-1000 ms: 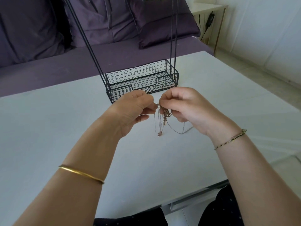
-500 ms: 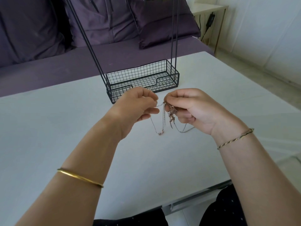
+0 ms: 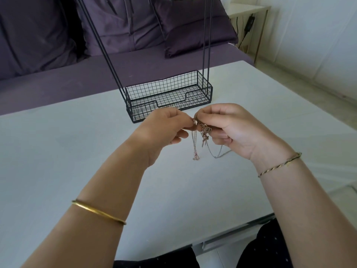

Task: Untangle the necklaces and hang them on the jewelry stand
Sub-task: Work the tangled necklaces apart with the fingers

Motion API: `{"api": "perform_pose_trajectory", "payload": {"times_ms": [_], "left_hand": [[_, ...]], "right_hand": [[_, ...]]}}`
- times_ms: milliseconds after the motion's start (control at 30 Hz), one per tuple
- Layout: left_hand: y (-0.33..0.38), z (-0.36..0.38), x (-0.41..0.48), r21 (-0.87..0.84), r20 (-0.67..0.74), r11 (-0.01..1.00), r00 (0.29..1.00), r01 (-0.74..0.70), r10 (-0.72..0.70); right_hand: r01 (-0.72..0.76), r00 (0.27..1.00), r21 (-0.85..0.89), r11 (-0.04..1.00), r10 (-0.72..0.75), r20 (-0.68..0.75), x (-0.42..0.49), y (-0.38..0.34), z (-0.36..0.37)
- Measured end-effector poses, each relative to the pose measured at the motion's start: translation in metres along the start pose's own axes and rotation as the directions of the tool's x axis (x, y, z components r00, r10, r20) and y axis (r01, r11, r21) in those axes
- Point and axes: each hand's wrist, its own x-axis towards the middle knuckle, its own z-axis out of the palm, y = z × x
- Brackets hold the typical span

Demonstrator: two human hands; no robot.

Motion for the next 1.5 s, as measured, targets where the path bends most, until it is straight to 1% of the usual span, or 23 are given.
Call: {"api": "perform_pose_trajectory", "payload": {"times_ms": [200,300,433,500,567,667,767,933,1067,1267,1400,1500], "left_hand": [[0.001,-0.001,0.000,-0.096,-0.008,0.991,0.996,0.093,-0.094],[0.003,-0.001,-0.001,-0.139,0.002,0.980,0.990,0.140,-0.141],[0.004,0.000,-0.002,-0.144,0.022,0.975,0.986,0.166,-0.165],[0.003,0.000,-0.002,-0.143,0.020,0.976,0.986,0.165,-0.163],[0.003,-0.001,-0.002,-0.138,0.010,0.980,0.989,0.146,-0.146],[0.002,-0.003,-0.001,-0.091,-0.064,0.993,0.995,0.075,-0.081],[0.002,-0.004,-0.002,-0.013,-0.154,1.000,0.988,-0.011,0.009],[0.008,0.002,-0.007,0.150,-0.187,0.978,0.967,-0.147,0.174],[0.010,0.005,-0.009,0.286,-0.211,0.936,0.940,-0.203,0.269],[0.010,0.011,-0.010,0.463,-0.232,0.852,0.894,-0.246,0.384],[0.008,0.014,-0.008,0.616,-0.199,0.738,0.852,-0.275,0.484],[0.006,0.016,-0.006,0.697,-0.164,0.653,0.821,-0.297,0.547]], "right_hand": [[0.068,0.998,-0.067,0.995,-0.068,0.012,-0.001,0.001,0.000],[0.108,0.994,-0.165,0.980,-0.106,0.017,-0.001,0.001,0.000],[0.135,0.991,-0.263,0.955,-0.135,0.016,-0.002,-0.001,0.002],[0.122,0.992,-0.270,0.955,-0.127,-0.002,-0.002,-0.001,0.004],[0.091,0.995,-0.218,0.972,-0.098,-0.021,-0.001,-0.001,0.004],[0.027,0.999,-0.142,0.989,-0.032,-0.035,-0.001,-0.002,0.003],[0.003,1.000,-0.118,0.993,-0.006,-0.024,-0.003,-0.003,0.001],[0.001,0.999,-0.091,0.996,-0.005,-0.039,-0.002,-0.003,0.001],[-0.004,0.997,-0.066,0.998,-0.001,-0.072,-0.001,-0.003,0.001],[-0.021,0.995,-0.054,0.998,0.015,-0.100,0.000,0.000,0.003],[-0.019,0.996,-0.063,0.998,0.013,-0.089,0.001,0.001,0.002],[-0.027,0.994,-0.063,0.998,0.020,-0.104,0.001,0.002,0.001]]}}
